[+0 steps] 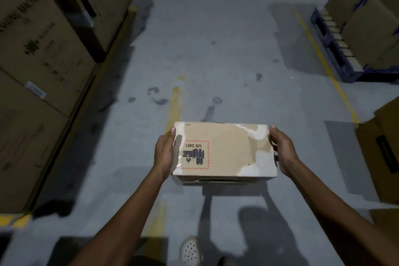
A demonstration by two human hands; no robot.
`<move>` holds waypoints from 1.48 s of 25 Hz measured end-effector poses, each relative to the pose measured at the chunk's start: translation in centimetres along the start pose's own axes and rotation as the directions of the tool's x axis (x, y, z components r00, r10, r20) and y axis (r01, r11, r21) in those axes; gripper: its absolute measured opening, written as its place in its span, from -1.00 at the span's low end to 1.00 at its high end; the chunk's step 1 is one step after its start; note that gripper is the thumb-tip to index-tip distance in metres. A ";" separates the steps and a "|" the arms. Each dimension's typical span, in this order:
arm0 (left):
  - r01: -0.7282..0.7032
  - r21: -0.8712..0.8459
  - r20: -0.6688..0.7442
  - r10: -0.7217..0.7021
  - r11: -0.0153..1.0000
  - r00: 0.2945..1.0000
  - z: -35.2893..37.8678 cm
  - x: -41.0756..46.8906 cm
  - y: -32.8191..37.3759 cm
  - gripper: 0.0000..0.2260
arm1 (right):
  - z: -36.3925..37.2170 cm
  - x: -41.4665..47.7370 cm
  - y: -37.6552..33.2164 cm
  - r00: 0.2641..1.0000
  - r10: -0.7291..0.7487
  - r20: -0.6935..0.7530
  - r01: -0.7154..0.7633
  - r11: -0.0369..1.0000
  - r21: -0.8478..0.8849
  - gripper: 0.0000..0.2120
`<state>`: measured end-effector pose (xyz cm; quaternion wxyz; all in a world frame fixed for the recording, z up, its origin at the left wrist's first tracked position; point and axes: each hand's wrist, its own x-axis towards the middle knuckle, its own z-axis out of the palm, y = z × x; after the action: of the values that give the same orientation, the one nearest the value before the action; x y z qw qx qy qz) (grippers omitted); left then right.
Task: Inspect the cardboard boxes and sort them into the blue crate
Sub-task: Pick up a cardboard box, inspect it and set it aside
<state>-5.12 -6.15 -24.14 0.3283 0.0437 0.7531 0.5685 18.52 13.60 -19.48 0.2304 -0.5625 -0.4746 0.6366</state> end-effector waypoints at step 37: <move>-0.150 -0.082 -0.631 0.065 0.985 0.773 -50.3 -54.1 -7.2 -0.68 | 24.2 -55.7 7.1 0.495 -0.152 0.855 0.676 0.686 -0.270 -0.39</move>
<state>11.94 -74.07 0.50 0.0288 -0.1256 0.7777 0.6153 12.13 -43.97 0.07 -0.0262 -0.1288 -0.8206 0.5562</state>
